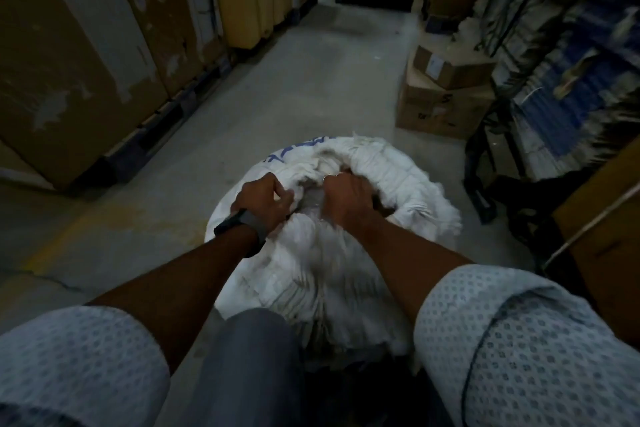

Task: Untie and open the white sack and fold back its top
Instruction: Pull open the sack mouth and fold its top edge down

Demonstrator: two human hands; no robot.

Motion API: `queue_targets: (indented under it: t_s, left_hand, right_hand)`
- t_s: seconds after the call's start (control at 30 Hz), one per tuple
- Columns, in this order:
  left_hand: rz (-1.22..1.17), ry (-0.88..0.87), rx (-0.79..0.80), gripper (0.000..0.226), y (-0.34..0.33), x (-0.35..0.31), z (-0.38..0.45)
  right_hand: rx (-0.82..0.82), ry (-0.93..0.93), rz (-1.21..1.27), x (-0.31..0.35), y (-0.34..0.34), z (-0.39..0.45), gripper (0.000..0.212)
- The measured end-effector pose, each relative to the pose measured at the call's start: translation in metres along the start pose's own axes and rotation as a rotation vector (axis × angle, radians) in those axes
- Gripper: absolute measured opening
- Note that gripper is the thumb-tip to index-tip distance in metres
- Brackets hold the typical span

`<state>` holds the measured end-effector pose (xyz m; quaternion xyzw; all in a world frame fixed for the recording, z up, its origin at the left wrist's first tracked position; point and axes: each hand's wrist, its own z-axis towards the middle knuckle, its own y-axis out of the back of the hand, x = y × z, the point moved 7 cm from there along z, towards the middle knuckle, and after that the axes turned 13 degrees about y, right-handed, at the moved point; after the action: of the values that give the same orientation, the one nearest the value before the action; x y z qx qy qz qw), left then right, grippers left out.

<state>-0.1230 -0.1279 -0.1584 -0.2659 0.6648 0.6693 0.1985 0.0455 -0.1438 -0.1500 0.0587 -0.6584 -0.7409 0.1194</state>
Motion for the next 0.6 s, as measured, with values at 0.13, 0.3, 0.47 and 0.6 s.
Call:
queue_targets:
  t_s: [0.13,0.3,0.47,0.6]
  left_hand:
    - [0.108,-0.218,-0.010,0.018,-0.012,-0.058,-0.017]
    - [0.198,-0.473,0.052,0.020,-0.048,-0.128,-0.037]
    - [0.480,-0.670,0.187,0.035,-0.118,-0.160,-0.055]
    - [0.518,-0.730,0.208,0.062,-0.148,-0.167,-0.052]
  right_hand:
    - [-0.035,-0.114,-0.008,-0.017,0.018,-0.043,0.009]
    - [-0.441,-0.314,-0.139,-0.040,0.031,-0.106,0.012]
    - [-0.473,-0.450,-0.159,-0.066,0.009,-0.135,0.023]
    - [-0.458,-0.688,-0.135,-0.089,0.009,-0.154,0.032]
